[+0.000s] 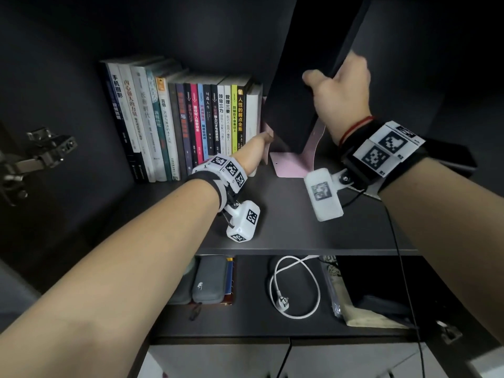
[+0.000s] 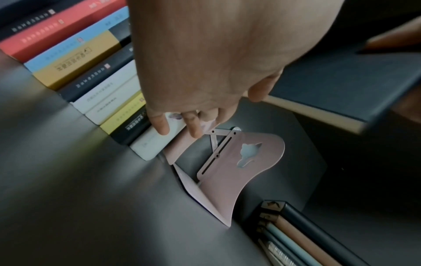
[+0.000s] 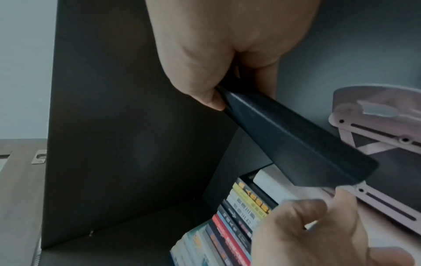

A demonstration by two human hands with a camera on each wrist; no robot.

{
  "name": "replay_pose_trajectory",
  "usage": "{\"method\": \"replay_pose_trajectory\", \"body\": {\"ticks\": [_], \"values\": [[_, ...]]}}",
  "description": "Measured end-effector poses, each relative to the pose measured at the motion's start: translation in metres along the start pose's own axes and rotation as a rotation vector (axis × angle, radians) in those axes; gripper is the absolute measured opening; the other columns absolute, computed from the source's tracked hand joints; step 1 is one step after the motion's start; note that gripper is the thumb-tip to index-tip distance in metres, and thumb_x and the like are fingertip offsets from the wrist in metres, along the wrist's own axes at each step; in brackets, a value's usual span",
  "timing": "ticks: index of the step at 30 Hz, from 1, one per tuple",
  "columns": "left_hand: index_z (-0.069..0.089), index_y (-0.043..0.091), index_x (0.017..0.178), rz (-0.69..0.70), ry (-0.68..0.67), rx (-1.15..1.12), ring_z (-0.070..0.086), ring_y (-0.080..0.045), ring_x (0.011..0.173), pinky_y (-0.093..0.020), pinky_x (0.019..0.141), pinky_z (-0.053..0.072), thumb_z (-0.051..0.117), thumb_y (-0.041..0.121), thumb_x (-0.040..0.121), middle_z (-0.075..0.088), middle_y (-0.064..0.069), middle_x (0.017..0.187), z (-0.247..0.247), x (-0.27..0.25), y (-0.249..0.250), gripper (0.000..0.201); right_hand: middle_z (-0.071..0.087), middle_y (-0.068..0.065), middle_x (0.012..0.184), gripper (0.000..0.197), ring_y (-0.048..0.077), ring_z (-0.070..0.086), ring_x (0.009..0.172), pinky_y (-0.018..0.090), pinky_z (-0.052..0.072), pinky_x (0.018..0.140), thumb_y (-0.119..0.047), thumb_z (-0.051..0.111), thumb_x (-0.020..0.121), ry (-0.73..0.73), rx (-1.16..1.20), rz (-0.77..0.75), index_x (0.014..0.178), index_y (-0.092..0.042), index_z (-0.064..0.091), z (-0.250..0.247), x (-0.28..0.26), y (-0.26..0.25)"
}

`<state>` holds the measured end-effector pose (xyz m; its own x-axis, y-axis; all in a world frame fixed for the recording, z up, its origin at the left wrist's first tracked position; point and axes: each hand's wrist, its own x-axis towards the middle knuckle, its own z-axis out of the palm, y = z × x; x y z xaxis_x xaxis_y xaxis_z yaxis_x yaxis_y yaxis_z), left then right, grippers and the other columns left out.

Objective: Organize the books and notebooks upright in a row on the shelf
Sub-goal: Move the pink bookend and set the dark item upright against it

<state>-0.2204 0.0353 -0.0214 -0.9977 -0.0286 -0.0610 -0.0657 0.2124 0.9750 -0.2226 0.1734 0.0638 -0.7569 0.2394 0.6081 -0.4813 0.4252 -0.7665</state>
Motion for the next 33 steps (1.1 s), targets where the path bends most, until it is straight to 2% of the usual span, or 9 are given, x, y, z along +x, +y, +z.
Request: {"method": "replay_pose_trajectory", "body": {"ticks": [2, 5, 10, 14, 17, 22, 26, 30, 33], "values": [[0.054, 0.002, 0.132, 0.014, -0.009, 0.020, 0.049, -0.014, 0.087, -0.024, 0.104, 0.037, 0.032, 0.015, 0.108, 0.050, -0.007, 0.081, 0.002, -0.003, 0.003, 0.036, 0.075, 0.013, 0.098, 0.034, 0.028, 0.070, 0.095, 0.036, 0.056, 0.081, -0.024, 0.070, 0.081, -0.023, -0.032, -0.036, 0.102, 0.003, 0.067, 0.011, -0.002, -0.001], [0.053, 0.010, 0.113, 0.045, -0.021, 0.203, 0.041, -0.005, 0.067, -0.026, 0.069, 0.041, 0.034, 0.017, 0.108, 0.044, 0.005, 0.077, -0.003, -0.003, 0.003, 0.020, 0.072, 0.006, 0.097, 0.027, 0.024, 0.066, 0.096, 0.026, 0.046, 0.075, -0.021, 0.067, 0.086, -0.099, -0.118, -0.074, 0.104, -0.001, 0.067, 0.028, -0.005, 0.003], [0.058, -0.007, 0.130, 0.004, -0.179, 0.580, 0.045, -0.022, 0.105, -0.024, 0.084, 0.032, 0.038, 0.008, 0.107, 0.056, -0.014, 0.118, -0.005, 0.000, -0.003, 0.034, 0.074, 0.013, 0.101, 0.036, 0.034, 0.068, 0.098, 0.040, 0.056, 0.086, -0.033, 0.059, 0.080, -0.171, -0.196, -0.020, 0.103, -0.006, 0.065, 0.043, -0.006, 0.014], [0.065, -0.007, 0.124, -0.012, -0.249, 0.900, 0.056, -0.035, 0.122, -0.031, 0.096, 0.043, 0.048, 0.000, 0.099, 0.054, -0.023, 0.141, -0.010, 0.007, 0.001, 0.031, 0.073, 0.010, 0.102, 0.029, 0.028, 0.066, 0.094, 0.028, 0.047, 0.076, -0.027, 0.063, 0.089, -0.188, -0.246, -0.030, 0.109, -0.005, 0.065, 0.052, -0.008, 0.026], [0.071, -0.001, 0.100, -0.067, -0.130, 0.817, 0.063, -0.025, 0.082, -0.029, 0.071, 0.057, 0.055, 0.007, 0.097, 0.066, -0.018, 0.104, -0.029, 0.015, 0.005, 0.018, 0.072, 0.012, 0.106, 0.030, 0.030, 0.066, 0.101, 0.026, 0.044, 0.078, -0.024, 0.063, 0.093, -0.251, -0.274, -0.031, 0.117, -0.005, 0.063, 0.061, -0.019, 0.041], [0.068, 0.000, 0.112, -0.082, 0.192, 0.339, 0.075, -0.028, 0.093, -0.042, 0.091, 0.061, 0.057, 0.011, 0.096, 0.075, -0.015, 0.106, -0.058, 0.016, 0.015, 0.022, 0.043, 0.019, 0.151, 0.064, 0.032, 0.047, 0.138, 0.030, 0.036, 0.111, -0.015, 0.065, 0.095, -0.436, -0.294, -0.019, 0.150, 0.000, 0.037, 0.077, -0.041, 0.065], [0.068, 0.010, 0.112, 0.135, 0.252, 0.154, 0.072, -0.020, 0.086, -0.038, 0.087, 0.062, 0.055, 0.034, 0.100, 0.074, -0.004, 0.096, -0.059, 0.005, 0.028, 0.030, 0.023, 0.018, 0.155, 0.084, 0.031, 0.040, 0.141, 0.018, 0.028, 0.100, -0.013, 0.072, 0.090, -0.568, -0.285, 0.022, 0.156, -0.007, 0.020, 0.081, -0.038, 0.073], [0.067, 0.016, 0.114, 0.283, 0.224, 0.207, 0.075, -0.016, 0.092, -0.038, 0.084, 0.063, 0.066, 0.064, 0.085, 0.075, -0.001, 0.101, -0.055, 0.007, 0.030, 0.056, 0.020, 0.011, 0.164, 0.125, 0.018, 0.028, 0.151, 0.038, 0.027, 0.125, -0.047, 0.086, 0.073, -0.853, -0.224, 0.031, 0.161, -0.023, 0.000, 0.071, -0.018, 0.083], [0.066, 0.017, 0.119, 0.330, 0.192, 0.291, 0.075, -0.015, 0.092, -0.040, 0.086, 0.062, 0.082, 0.068, 0.060, 0.077, 0.000, 0.097, -0.053, 0.014, 0.026, 0.079, 0.039, 0.005, 0.159, 0.107, -0.017, 0.059, 0.097, 0.033, 0.050, 0.099, -0.041, 0.085, 0.078, -0.979, -0.123, 0.017, 0.158, -0.022, 0.016, 0.060, -0.004, 0.094]]}}
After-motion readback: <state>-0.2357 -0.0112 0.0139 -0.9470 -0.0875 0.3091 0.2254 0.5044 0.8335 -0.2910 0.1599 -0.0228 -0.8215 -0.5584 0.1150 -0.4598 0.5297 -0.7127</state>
